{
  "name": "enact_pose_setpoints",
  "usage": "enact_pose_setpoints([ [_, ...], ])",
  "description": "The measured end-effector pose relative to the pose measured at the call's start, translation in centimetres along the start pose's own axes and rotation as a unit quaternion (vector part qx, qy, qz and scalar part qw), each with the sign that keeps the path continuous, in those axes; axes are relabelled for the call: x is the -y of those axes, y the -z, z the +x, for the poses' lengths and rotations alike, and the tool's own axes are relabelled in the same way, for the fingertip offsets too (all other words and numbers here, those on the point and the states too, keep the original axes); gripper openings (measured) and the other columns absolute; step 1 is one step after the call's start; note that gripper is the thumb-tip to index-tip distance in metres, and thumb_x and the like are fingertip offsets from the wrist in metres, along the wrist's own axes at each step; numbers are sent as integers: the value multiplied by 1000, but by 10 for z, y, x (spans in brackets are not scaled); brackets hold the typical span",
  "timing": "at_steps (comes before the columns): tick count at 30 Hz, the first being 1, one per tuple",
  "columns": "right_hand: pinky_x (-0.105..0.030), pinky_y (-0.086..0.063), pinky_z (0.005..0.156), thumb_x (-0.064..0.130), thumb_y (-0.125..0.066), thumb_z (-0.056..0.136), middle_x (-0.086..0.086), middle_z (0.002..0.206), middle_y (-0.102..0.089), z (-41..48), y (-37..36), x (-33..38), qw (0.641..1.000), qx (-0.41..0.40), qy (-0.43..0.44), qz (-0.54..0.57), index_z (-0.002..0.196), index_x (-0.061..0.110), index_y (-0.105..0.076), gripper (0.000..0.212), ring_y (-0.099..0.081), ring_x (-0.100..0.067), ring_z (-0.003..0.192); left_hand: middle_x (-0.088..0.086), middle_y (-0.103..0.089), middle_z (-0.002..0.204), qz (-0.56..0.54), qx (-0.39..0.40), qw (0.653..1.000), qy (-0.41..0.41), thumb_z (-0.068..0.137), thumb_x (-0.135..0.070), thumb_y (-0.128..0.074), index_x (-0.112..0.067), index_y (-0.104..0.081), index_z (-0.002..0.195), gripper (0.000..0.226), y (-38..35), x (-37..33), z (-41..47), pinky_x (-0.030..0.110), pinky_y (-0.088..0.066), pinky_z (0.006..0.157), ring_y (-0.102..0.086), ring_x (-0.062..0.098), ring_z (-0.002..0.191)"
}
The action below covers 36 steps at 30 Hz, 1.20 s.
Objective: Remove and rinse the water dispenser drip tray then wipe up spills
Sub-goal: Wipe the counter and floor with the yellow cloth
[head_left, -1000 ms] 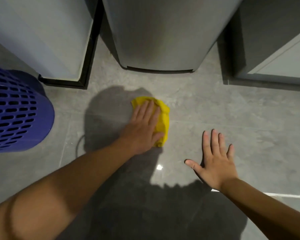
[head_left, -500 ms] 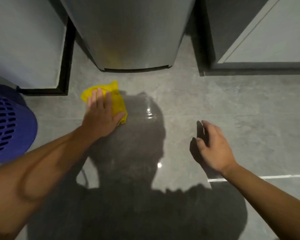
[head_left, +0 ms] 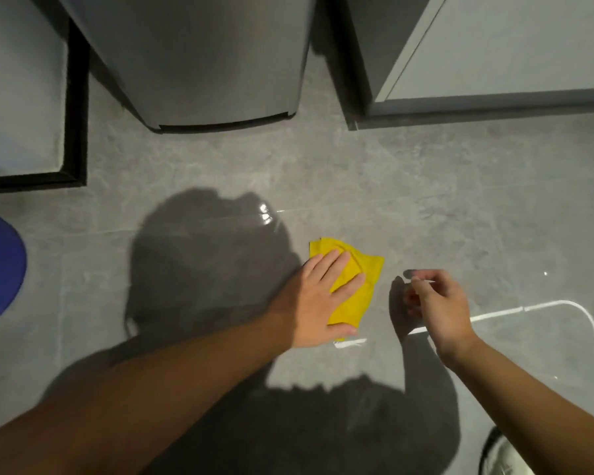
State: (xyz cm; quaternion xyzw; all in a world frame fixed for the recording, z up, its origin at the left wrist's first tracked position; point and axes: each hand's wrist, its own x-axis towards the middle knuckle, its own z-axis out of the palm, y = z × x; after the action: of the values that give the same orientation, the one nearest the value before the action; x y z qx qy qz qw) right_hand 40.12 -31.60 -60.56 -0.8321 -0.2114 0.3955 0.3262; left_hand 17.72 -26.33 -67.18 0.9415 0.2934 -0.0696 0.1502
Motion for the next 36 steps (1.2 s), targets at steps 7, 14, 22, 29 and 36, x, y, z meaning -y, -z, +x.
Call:
enact_pose_setpoints([
  [7,-21,-47,45,0,-54,98,-12,63,-61,-37,-52,18,994,104,-24,-1,86,9,-63,17,-55,-17,48,7,-65,99,11,-20,1000,-19,76,-46,-67,-27,-66,107,36,-5,-6,-64,38,-48,66,-63,31,83],
  [14,-26,-46,52,13,-53,101,-7,68,-66,-102,-5,85,952,277,-101,-84,85,18,-63,20,-60,-21,61,13,-72,126,26,270,948,168,96,-34,-41,-15,-68,121,41,89,-7,-145,41,-52,94,-68,36,117],
  [22,-28,-46,56,12,-56,101,-13,78,-69,-232,199,246,944,283,-122,-120,97,9,-68,13,-62,-22,63,10,-71,125,-156,236,881,379,94,-53,-55,-24,-62,97,29,382,-108,-161,36,-50,88,-68,35,114],
  [29,-38,-48,69,10,-57,101,-18,81,-67,-326,401,441,948,290,-117,-58,106,-2,-67,17,-62,-25,69,7,-76,101,-240,156,842,457,74,-53,-52,-26,-66,97,38,675,-239,-136,35,-53,80,-71,37,102],
  [36,-33,-49,68,13,-55,103,-16,85,-67,-332,553,584,962,273,-20,21,111,-1,-66,20,-61,-24,75,-11,-66,58,-330,13,837,435,69,-47,-53,-31,-59,74,18,864,-309,-65,27,-46,52,-62,10,61],
])
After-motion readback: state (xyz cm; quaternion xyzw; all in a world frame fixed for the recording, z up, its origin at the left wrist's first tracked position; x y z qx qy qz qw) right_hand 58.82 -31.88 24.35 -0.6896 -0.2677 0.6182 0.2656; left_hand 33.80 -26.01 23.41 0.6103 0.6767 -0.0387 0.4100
